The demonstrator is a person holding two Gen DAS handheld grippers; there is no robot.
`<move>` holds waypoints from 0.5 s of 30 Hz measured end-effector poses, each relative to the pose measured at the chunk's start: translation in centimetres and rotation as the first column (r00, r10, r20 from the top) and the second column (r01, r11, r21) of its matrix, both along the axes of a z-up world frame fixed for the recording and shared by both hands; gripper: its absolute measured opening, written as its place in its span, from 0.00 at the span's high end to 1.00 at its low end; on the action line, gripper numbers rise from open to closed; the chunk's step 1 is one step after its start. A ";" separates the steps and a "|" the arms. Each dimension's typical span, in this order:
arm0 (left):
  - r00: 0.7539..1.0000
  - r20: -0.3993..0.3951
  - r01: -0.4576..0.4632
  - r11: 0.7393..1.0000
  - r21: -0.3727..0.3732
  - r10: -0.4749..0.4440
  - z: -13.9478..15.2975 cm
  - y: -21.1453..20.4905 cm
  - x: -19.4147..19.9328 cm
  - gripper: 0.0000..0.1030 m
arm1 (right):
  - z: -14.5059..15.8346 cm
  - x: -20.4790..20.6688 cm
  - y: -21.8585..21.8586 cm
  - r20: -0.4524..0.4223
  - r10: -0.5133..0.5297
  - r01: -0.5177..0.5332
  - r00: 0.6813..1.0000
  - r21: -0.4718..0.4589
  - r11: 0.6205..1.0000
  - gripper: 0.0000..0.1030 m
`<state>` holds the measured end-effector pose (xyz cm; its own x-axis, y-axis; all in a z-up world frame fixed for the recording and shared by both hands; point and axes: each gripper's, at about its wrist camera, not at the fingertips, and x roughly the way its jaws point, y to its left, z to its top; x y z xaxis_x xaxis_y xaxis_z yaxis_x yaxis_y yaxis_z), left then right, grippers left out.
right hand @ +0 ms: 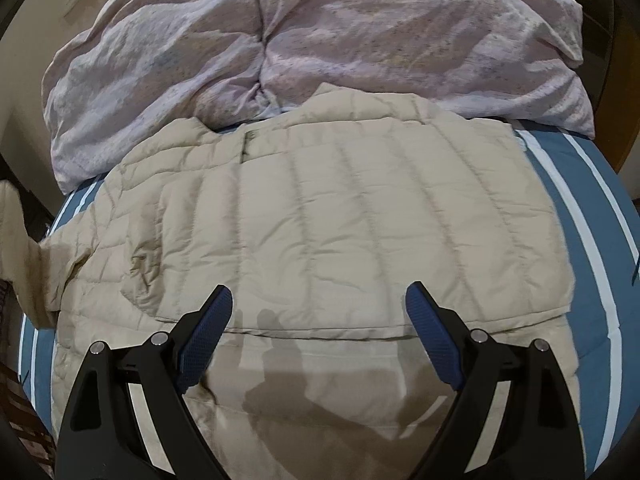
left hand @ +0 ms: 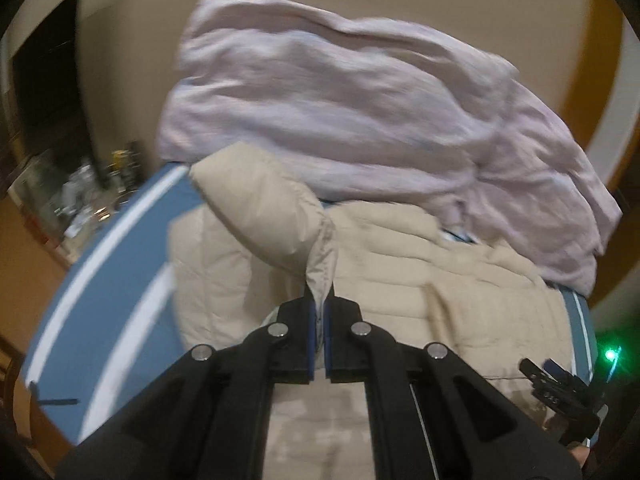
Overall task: Fold large clothes
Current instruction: 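Carry the held sleeve across the jacket back, then open the left tool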
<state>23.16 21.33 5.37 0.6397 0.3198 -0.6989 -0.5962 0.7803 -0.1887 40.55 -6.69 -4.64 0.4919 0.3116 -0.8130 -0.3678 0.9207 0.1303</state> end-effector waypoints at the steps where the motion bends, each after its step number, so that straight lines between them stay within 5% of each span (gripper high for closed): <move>1: 1.000 -0.001 0.021 1.000 -0.005 -0.021 -0.2 -0.7 1.0 0.97 | 0.0 0.1 -0.3 0.001 -0.003 0.003 1.000 0.000 1.000 0.12; 8: 0.985 0.010 0.174 0.983 -0.060 -0.173 -1.2 -6.6 6.1 0.97 | -0.1 0.6 -1.7 0.003 -0.015 0.015 1.000 -0.005 1.000 0.12; 15: 0.947 0.033 0.322 0.939 -0.119 -0.321 -2.4 -12.8 10.3 0.97 | -0.5 1.1 -3.1 0.002 -0.035 0.035 0.999 -0.015 0.999 0.12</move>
